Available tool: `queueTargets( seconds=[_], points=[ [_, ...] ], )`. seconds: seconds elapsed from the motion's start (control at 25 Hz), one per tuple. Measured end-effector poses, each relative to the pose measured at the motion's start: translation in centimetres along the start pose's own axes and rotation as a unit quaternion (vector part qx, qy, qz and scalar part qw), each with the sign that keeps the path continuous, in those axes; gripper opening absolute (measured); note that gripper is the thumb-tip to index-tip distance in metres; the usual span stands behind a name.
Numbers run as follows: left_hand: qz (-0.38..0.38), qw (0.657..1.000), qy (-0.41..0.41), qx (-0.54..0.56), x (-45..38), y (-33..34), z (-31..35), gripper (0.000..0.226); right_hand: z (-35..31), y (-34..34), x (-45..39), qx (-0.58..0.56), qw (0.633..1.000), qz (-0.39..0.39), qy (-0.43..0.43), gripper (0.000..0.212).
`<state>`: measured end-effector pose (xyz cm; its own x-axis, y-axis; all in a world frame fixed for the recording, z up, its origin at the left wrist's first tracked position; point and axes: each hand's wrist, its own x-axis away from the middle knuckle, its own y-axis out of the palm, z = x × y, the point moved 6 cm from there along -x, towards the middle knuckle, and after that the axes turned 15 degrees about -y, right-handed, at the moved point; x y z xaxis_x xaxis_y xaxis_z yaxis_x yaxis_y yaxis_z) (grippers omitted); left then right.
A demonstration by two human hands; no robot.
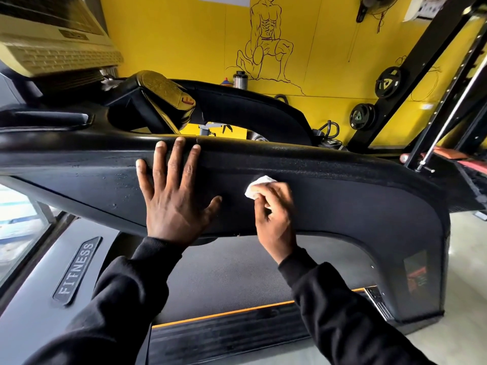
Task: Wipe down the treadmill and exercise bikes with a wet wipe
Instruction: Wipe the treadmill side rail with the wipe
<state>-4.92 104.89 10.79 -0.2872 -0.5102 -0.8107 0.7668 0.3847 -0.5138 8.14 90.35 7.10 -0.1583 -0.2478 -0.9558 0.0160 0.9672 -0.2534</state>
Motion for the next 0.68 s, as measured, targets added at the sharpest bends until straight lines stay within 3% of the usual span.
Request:
queueTargets(
  seconds=[0.16,0.2,0.32,0.4,0.52,0.56,0.68],
  points=[
    [-0.010,1.000,0.011,0.015,0.1,-0.3,0.0,0.091,-3.1,2.2,2.6,-0.027,0.977,-0.151,-0.149,0.024],
    [-0.008,1.000,0.005,0.019,0.0,-0.6,-0.4,0.089,-2.7,2.0,2.2,-0.025,0.977,-0.147,-0.149,0.024],
    [0.007,0.998,-0.060,0.023,-0.5,-1.5,-3.0,0.089,-1.5,1.0,-1.2,0.002,0.999,-0.024,-0.046,0.023],
    [0.011,0.997,-0.080,0.017,-0.7,-1.7,-4.5,0.089,-2.4,2.0,-0.6,-0.002,0.996,-0.047,-0.071,0.022],
    [0.008,0.998,-0.068,0.006,-0.7,-1.9,-5.1,0.088,-4.2,3.6,2.8,-0.031,0.967,-0.168,-0.189,0.025],
    [0.008,0.998,-0.065,0.005,-0.7,-1.9,-5.1,0.088,-4.0,3.7,2.4,-0.028,0.968,-0.161,-0.189,0.025],
    [0.010,0.998,-0.061,0.005,-0.6,-1.7,-5.1,0.087,-3.5,3.5,-1.1,-0.011,0.995,-0.046,-0.089,0.024]
  ],
)
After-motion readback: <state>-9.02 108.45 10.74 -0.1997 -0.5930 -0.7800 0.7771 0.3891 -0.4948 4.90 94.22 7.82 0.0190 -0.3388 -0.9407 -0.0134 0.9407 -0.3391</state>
